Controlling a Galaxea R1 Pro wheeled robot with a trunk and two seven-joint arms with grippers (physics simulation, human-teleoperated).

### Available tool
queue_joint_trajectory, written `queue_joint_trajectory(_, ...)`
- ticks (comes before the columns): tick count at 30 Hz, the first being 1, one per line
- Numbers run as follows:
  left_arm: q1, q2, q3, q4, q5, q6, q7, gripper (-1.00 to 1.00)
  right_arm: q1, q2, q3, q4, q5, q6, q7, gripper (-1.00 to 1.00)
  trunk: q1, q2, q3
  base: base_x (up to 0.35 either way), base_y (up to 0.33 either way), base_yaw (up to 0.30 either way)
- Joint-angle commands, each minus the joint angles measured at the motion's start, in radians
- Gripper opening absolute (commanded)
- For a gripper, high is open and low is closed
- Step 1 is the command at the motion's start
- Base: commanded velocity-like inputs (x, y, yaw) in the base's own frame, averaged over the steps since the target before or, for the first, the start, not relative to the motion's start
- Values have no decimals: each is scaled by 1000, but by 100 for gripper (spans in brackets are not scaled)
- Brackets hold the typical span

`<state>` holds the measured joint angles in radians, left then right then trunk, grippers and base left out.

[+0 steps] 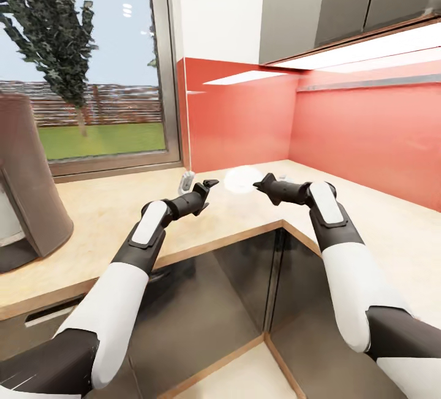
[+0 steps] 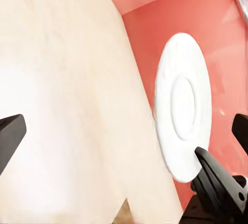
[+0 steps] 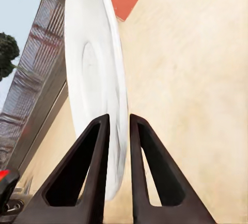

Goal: Set up a coffee station on the kitchen countertop: keep the coffee maker on the countertop, move the bottle of coffee from the kitchen shelf to the counter next to the coffee maker, place a paper coffee filter on top of the coffee maker, put the saucer next to the coffee maker with the coffee cup on the saucer, and place the electric kettle next to the coffee maker.

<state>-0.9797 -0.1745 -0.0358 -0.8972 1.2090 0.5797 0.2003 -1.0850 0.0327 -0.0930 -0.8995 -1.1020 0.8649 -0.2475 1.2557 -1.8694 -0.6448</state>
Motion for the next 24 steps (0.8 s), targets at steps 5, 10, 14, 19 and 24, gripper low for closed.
queue_joint_trajectory(5,-1,0,0,-3,10,2,8,100,0,-7,-5,-26,-11,3,-10,-100,-1,-1,-1,-330,0,0)
queue_joint_trajectory(10,-1,0,0,-3,10,2,8,100,0,-10,-5,-29,-11,3,-10,-100,-1,-1,-1,-139,0,0)
queue_joint_trajectory(14,-1,0,-1,-3,10,3,7,100,-1,-16,-5,-30,-11,3,-10,-100,-1,-1,-1,-93,0,0)
queue_joint_trajectory(19,-1,0,-1,-5,9,3,7,100,-1,-20,-5,-31,-12,3,-10,-100,-1,-1,-1,-249,0,0)
queue_joint_trajectory(24,0,0,-1,-5,10,2,7,100,0,-20,-5,-32,-12,3,-10,-100,-1,-1,-1,-267,0,0)
